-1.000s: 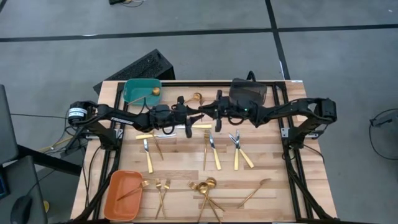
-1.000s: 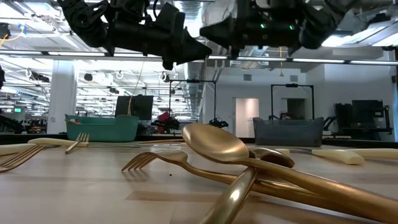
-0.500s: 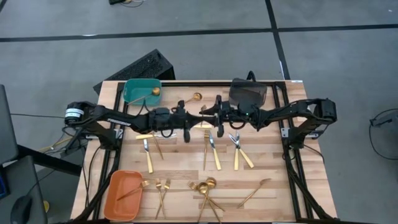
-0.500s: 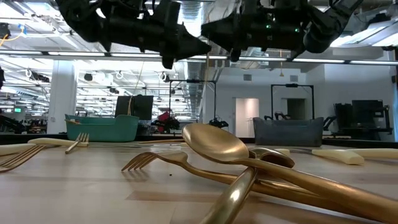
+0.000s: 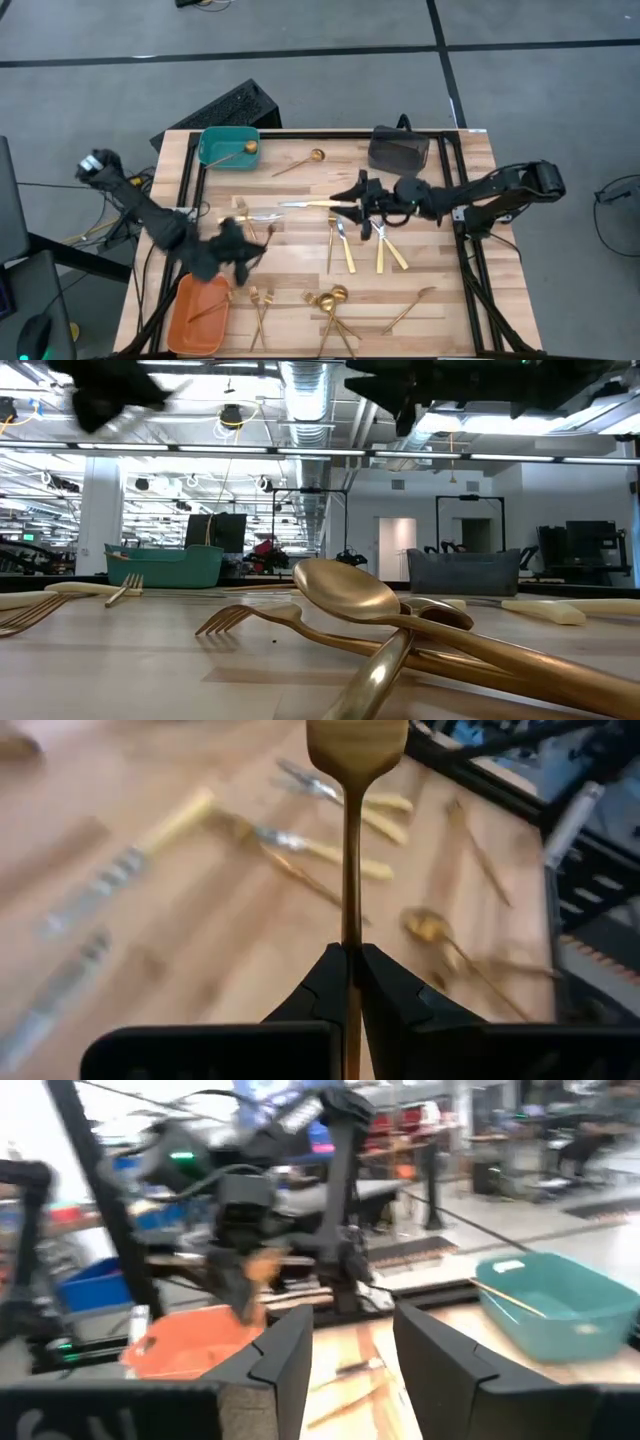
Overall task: Sort silverware by color (type)
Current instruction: Put the fork into the orange bin from the black bin, then put the knife into the black bin
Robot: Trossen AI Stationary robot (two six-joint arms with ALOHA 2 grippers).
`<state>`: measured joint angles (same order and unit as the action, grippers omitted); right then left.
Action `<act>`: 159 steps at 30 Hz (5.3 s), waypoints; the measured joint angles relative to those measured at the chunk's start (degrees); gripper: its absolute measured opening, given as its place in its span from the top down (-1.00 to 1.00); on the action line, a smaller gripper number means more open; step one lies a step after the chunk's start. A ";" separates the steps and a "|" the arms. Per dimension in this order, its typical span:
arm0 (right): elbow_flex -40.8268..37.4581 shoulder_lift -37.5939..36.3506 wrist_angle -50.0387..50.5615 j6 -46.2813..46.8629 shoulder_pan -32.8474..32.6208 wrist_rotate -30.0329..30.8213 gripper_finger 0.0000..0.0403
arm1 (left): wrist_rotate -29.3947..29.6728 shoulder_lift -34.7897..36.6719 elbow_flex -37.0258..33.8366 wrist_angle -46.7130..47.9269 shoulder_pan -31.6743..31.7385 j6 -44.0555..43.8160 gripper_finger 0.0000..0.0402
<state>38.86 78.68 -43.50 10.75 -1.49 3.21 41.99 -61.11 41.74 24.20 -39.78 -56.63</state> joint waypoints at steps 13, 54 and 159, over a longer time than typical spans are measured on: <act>-0.03 2.20 6.56 -0.55 -13.28 18.21 0.20 | 0.11 -10.32 1.92 6.65 -28.04 -33.60 1.00; 5.96 6.32 38.90 2.89 4.29 13.18 0.20 | 1.75 -17.20 13.77 39.51 -22.08 -37.08 0.26; -8.09 -10.17 58.47 6.10 25.20 13.37 0.22 | 13.31 -17.77 7.97 18.49 16.76 7.52 0.26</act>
<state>30.76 68.51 14.96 16.86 23.71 16.58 55.30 -78.87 49.71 42.69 -23.02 -49.10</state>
